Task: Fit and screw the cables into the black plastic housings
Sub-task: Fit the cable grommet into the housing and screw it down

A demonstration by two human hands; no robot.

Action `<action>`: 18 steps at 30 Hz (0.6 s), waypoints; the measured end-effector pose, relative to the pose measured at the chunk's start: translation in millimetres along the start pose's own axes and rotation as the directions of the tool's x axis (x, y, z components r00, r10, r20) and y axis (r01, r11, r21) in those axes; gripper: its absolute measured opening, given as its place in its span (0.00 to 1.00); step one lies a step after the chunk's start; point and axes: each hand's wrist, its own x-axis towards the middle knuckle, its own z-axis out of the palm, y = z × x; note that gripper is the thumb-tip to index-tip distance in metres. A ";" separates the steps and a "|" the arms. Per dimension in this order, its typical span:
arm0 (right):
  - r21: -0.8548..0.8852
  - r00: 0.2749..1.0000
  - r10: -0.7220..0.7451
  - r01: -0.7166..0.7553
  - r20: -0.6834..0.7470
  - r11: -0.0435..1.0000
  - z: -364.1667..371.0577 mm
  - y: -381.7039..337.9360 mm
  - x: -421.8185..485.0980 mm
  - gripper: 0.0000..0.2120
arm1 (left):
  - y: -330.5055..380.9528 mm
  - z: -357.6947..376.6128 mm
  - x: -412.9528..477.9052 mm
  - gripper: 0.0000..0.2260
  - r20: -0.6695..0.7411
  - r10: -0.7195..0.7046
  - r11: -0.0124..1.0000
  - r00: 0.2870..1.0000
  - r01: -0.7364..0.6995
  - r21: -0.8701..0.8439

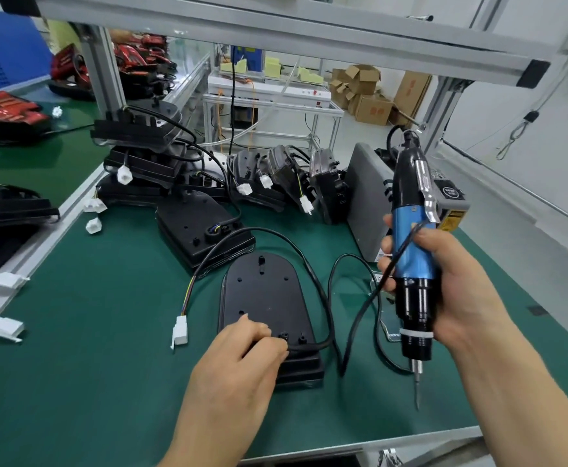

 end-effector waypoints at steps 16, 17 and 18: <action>0.021 0.996 0.093 -0.092 -0.017 0.996 1.0 -2.3 11.0 0.17 | 3.2 -2.0 1.1 0.01 0.006 -0.014 0.999 1.000 0.014 0.032; 0.036 0.995 0.097 -0.096 -0.017 0.995 1.4 -3.2 11.3 0.16 | 3.3 -2.1 1.1 0.01 0.009 -0.016 0.999 1.000 0.016 0.036; 0.052 0.995 0.097 -0.096 -0.010 0.994 1.7 -4.3 11.6 0.17 | 3.4 -2.0 1.1 0.01 0.010 -0.018 0.999 1.000 0.018 0.038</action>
